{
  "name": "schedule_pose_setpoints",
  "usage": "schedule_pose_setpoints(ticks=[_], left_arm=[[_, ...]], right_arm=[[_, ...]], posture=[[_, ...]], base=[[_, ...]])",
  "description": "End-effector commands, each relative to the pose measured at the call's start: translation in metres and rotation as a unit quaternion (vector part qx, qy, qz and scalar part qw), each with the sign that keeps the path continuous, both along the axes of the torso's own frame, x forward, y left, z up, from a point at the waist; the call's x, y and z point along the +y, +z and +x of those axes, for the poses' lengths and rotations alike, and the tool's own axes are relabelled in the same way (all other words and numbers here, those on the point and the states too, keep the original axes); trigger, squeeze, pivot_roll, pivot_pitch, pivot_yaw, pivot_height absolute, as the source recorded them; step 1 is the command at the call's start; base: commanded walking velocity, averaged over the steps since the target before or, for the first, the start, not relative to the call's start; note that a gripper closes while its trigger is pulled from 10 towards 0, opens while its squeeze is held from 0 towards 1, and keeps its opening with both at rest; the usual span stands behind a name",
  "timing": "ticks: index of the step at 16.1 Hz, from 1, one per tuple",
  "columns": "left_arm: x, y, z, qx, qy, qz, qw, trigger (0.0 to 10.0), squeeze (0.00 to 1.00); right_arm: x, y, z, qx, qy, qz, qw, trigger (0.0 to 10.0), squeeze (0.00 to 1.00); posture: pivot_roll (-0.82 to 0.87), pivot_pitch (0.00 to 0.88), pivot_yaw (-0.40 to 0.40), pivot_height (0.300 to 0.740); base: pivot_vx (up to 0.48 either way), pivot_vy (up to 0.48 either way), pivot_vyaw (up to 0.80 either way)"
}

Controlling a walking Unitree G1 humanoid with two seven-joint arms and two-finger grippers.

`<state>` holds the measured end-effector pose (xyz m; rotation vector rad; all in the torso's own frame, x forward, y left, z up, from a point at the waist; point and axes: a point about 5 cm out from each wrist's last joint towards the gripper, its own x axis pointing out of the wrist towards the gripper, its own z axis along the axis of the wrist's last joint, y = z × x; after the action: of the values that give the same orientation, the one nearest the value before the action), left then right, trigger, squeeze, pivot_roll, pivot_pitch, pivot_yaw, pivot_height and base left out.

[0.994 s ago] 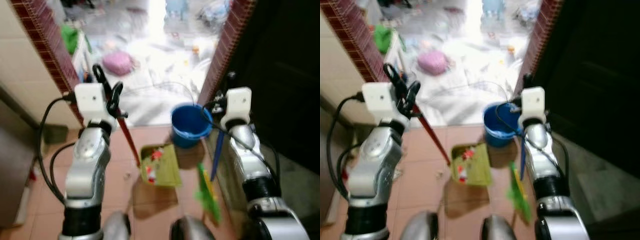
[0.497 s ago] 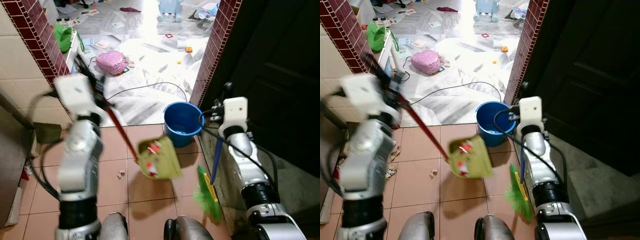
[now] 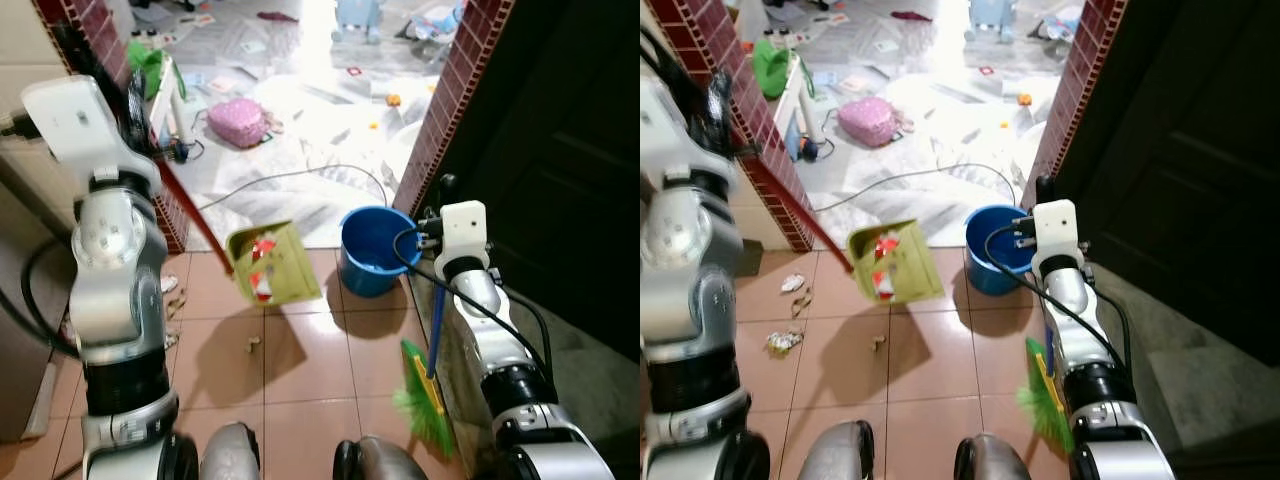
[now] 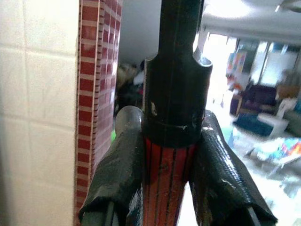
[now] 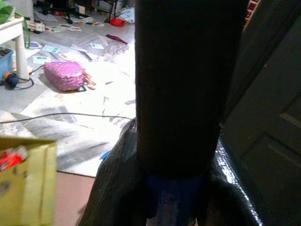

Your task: Sweep floor

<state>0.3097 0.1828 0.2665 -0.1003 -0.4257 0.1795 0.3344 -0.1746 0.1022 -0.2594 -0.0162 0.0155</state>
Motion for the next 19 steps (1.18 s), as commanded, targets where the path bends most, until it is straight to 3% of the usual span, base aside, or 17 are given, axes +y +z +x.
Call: schedule_pose_setpoints(ticks=[1,5,9,19], left_arm=[[-0.006,0.029,-0.002,-0.075,-0.024,-0.013,0.997,10.0,0.0],[-0.023,0.047,0.006,-0.104,-0.058,-0.017,0.993,10.0,0.0],[-0.03,0.049,0.01,-0.109,-0.071,-0.019,0.991,10.0,0.0],[-0.032,0.047,0.013,-0.113,-0.077,-0.022,0.99,10.0,0.0]], right_arm=[[-0.002,0.001,0.002,-0.002,0.0,-0.002,1.0,10.0,0.0],[0.001,0.002,0.003,-0.007,0.005,-0.004,1.0,10.0,0.0],[0.002,0.002,0.003,-0.008,0.006,-0.003,1.0,10.0,0.0],[0.003,0.001,0.003,-0.011,0.015,-0.004,1.0,10.0,0.0]], posture=[[-0.02,0.091,-0.033,0.74],[-0.03,0.091,-0.029,0.74],[-0.03,0.093,-0.025,0.74],[-0.03,0.088,-0.031,0.74]], base=[[0.0,0.0,0.0],[0.253,0.0,0.0],[0.382,0.0,-0.38],[0.408,0.0,-0.04]])
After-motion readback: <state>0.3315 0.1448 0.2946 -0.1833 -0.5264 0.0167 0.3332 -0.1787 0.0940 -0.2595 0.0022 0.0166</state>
